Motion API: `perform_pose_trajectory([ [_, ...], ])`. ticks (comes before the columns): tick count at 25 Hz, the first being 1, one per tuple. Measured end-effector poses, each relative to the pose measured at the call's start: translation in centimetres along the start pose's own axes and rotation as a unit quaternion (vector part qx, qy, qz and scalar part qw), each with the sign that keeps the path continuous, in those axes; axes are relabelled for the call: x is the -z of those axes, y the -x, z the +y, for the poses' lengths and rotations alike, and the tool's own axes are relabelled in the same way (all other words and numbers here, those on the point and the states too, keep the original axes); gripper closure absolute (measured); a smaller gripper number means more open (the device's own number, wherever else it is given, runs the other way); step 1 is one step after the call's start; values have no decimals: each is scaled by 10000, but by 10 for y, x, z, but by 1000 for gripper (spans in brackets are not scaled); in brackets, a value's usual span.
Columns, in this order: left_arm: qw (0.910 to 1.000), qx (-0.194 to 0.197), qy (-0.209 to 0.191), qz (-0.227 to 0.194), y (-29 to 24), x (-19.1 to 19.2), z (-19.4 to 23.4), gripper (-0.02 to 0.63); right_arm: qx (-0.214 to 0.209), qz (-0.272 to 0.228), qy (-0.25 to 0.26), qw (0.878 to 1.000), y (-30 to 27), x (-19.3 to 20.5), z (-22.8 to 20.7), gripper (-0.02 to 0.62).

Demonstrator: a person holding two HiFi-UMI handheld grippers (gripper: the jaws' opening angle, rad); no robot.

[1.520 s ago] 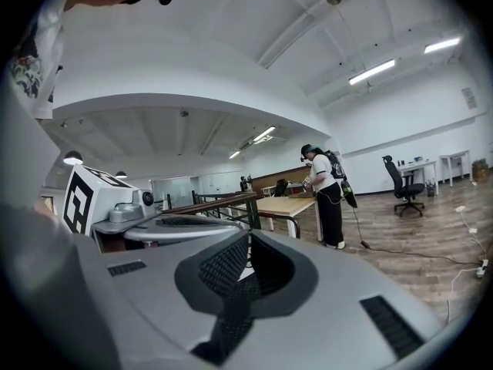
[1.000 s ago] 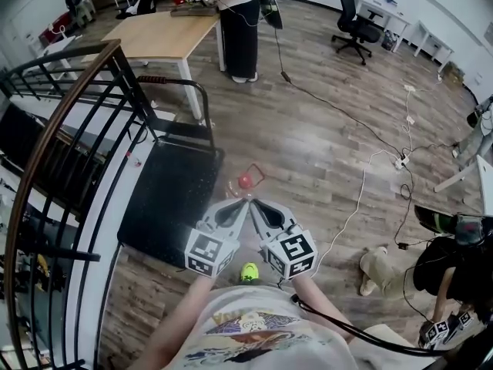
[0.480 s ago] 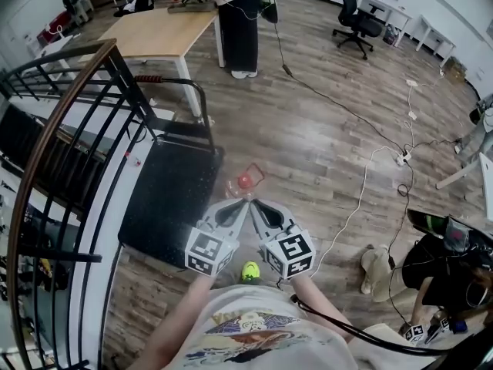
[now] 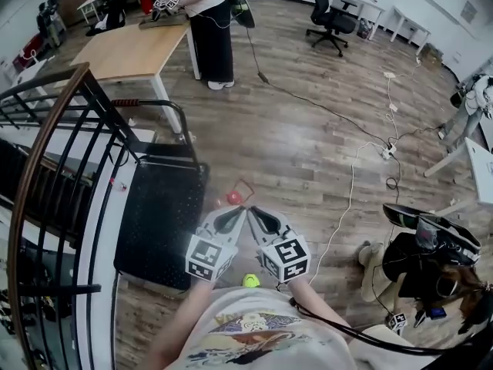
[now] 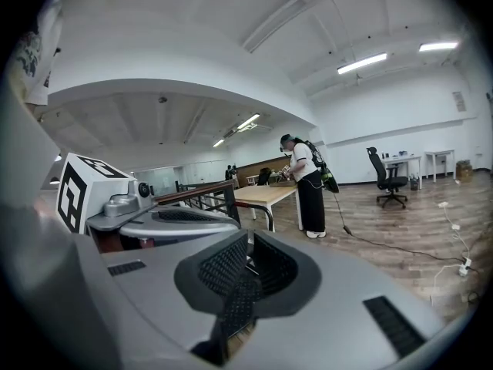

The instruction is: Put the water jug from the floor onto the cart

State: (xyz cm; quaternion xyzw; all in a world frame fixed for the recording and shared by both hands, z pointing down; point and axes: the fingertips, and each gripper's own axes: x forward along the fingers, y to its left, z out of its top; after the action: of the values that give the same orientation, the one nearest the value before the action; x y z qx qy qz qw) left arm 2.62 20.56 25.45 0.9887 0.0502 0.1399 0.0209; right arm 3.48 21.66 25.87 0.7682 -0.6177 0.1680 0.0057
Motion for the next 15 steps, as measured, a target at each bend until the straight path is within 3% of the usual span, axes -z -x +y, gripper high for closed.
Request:
perform_pose_trajectory([
  [15, 9973, 639, -321, 141, -45, -33, 84, 592, 653, -90, -238, 9975, -83, -45, -35, 572],
])
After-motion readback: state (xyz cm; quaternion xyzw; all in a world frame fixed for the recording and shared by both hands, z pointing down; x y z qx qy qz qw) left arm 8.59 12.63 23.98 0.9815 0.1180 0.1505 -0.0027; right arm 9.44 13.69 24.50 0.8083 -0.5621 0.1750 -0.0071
